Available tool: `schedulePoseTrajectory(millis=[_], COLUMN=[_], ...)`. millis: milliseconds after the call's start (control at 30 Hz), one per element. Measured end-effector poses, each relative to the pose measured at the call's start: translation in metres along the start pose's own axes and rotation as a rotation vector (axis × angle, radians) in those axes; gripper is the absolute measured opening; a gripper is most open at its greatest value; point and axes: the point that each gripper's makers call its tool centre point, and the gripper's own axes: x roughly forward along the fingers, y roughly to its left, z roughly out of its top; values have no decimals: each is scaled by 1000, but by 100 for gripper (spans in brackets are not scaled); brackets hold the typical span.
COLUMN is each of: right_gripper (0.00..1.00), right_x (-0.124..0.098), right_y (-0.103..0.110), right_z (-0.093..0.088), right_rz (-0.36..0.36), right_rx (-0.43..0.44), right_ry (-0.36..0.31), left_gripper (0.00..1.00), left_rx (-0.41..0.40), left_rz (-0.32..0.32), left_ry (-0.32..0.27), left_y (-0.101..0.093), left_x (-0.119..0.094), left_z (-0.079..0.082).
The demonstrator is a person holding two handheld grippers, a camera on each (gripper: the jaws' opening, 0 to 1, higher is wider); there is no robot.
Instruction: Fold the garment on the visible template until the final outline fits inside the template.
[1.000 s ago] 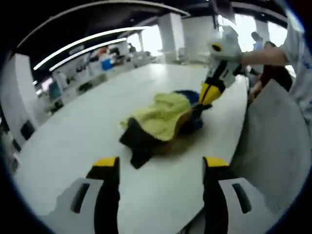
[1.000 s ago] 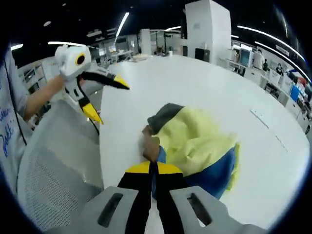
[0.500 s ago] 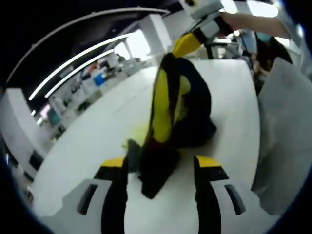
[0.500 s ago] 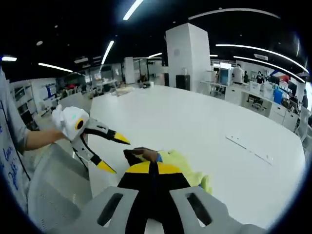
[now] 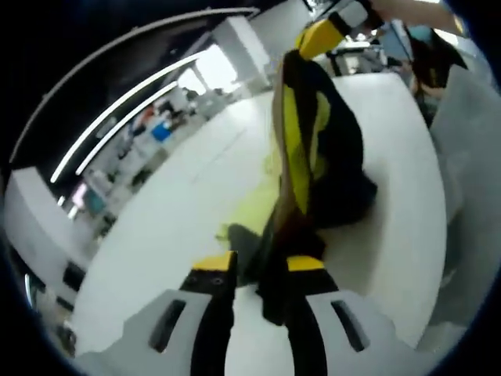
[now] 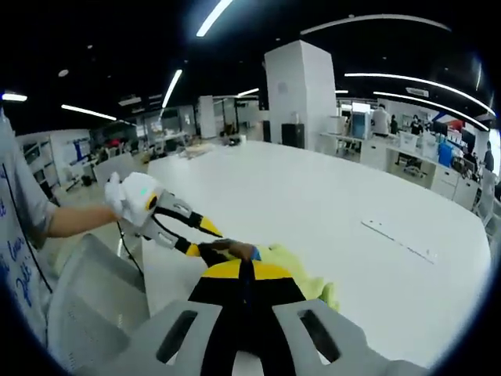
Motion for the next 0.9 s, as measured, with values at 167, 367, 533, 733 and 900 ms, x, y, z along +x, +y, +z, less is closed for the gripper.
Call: schedulePoseTrajectory(millis=[167,367,533,733,900], right_gripper=[2,2,2,2,2], right_x=[0,-3,-10,-15,-13], right_y=[-2,-1,2,0,10], right_z=[-4,-21,-33,-43,-56], right_rz=[-11,-20,-30,-53,-59], right_rx=[5,18,30,58,11], right_ry=[2,18,28,8,11], left_gripper=[1,0,0,0,0], left_rx=[30,62,42,-39,-125], left_rz=[-13,10,56,136,201], left_ry=[17,24,26,-26,-83], left_y=[-2,7,26,46,65], left_x=[3,0,-7,-19,-27], left_z=[-1,5,12,35,59])
